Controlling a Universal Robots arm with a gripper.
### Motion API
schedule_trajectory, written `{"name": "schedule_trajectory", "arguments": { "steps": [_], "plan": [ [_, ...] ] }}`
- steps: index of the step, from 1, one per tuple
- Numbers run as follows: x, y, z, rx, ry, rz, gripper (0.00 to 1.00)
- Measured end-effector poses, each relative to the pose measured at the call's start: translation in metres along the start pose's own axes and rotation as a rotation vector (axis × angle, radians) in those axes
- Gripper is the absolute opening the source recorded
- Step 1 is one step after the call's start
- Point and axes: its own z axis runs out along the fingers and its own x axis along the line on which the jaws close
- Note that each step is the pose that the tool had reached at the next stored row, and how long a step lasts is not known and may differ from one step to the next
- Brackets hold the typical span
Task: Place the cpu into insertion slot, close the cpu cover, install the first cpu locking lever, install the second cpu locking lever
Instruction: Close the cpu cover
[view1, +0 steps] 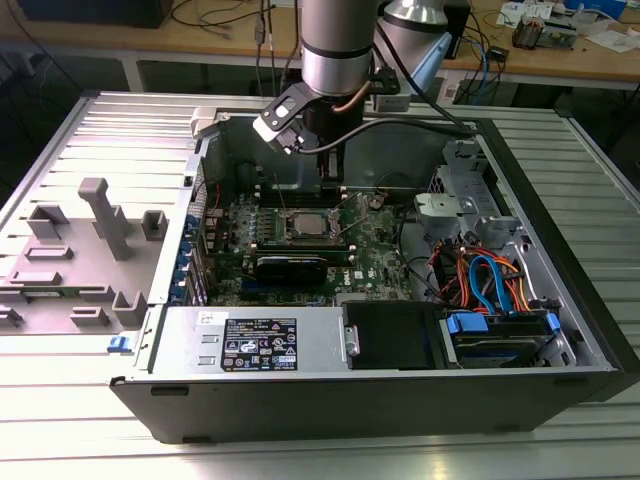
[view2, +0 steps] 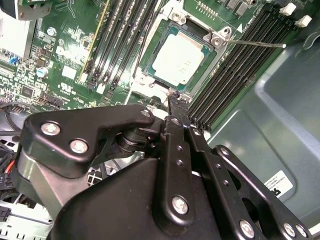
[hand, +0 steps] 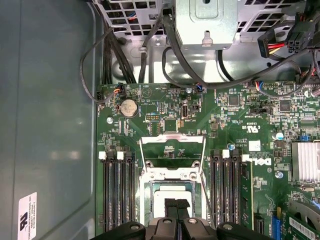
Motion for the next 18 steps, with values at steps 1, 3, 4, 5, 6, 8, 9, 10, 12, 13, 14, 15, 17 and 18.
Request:
{"name": "schedule_trajectory", "arguments": {
  "steps": [1, 3, 4, 5, 6, 8, 9, 10, 12, 13, 14, 15, 17, 18],
  "plan": [
    [0.0, 0.0007, 0.0, 0.0, -0.0001, 0.0, 0.11],
    [0.0, 0.0022, 0.0001, 0.0, -0.0001, 0.0, 0.11],
    [0.0, 0.0031, 0.0001, 0.0001, -0.0001, 0.0, 0.11],
    [0.0, 0.0044, 0.0001, 0.0, 0.0, 0.0, 0.11],
    [0.0, 0.0054, 0.0002, 0.0, 0.0, 0.0, 0.11],
    [0.0, 0.0074, 0.0003, 0.0, 0.0, 0.0, 0.11],
    [0.0, 0.0084, 0.0003, 0.0, 0.0, 0.0, 0.11],
    [0.0, 0.0093, 0.0003, 0.0, -0.0001, 0.0, 0.11],
    [0.0, 0.0104, 0.0004, 0.0, 0.0, 0.0, 0.11],
    [0.0, 0.0109, 0.0004, 0.0, -0.0001, 0.0, 0.11],
    [0.0, 0.0116, 0.0004, 0.0, 0.0, 0.0, 0.11],
    [0.0, 0.0122, 0.0004, 0.0, -0.0001, 0.0, 0.11],
    [0.0001, 0.0145, 0.0005, 0.0, -0.0001, 0.0, 0.11],
    [0.0001, 0.0151, 0.0005, 0.0, -0.0001, 0.0, 0.11]
  ]
}}
